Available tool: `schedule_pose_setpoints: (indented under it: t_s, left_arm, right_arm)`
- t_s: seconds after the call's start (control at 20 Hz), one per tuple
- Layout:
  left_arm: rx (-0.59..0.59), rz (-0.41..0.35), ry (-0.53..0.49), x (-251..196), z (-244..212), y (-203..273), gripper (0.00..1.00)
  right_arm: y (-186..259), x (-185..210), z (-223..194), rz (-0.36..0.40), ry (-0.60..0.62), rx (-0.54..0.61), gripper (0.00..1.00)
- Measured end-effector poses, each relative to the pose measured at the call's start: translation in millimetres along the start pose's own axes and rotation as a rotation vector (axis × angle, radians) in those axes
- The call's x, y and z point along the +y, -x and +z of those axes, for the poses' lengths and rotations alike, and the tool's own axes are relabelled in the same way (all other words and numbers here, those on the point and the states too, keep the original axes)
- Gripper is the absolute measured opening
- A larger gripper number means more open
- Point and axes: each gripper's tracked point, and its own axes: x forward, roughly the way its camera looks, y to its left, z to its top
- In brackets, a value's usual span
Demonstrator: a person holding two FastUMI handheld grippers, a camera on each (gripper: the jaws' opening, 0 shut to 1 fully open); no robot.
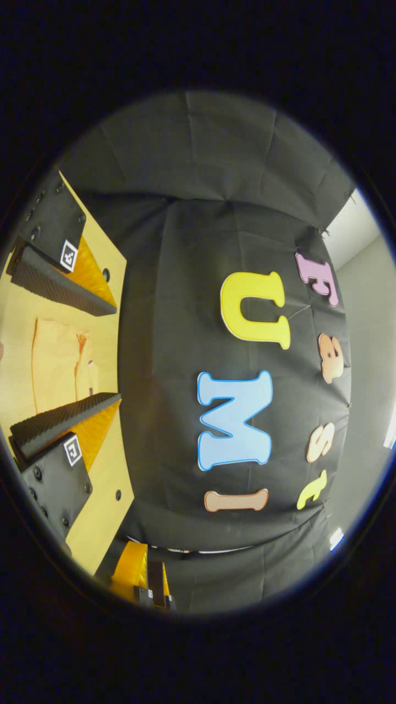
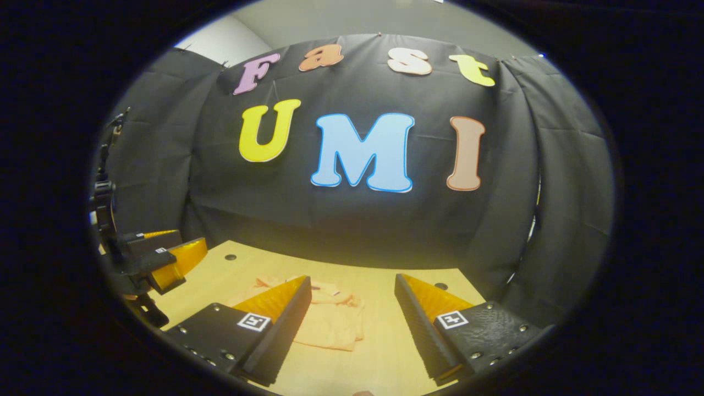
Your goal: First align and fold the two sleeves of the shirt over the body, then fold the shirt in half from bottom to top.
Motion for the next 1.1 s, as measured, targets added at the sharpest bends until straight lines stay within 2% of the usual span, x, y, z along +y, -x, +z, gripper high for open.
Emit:
schedule_pose_setpoints:
  t_s: [0.2,0.35,0.8,1.1]
  left_arm:
    - [-0.006,-0.022,-0.01,-1,-10,6,0.9]
    - [0.007,-0.034,0.012,2,-19,8,0.93]
    - [-0.015,-0.028,-0.001,29,-11,16,0.93]
    - [-0.041,-0.046,-0.008,27,6,22,0.92]
  right_arm:
    - [6,6,2,-0.016,0.004,-0.02,0.93]
    - [13,16,-6,-0.022,0.002,-0.02,0.95]
    - [12,25,-4,-0.066,0.024,-0.035,0.95]
    - [22,20,9,-0.087,0.038,-0.08,0.94]
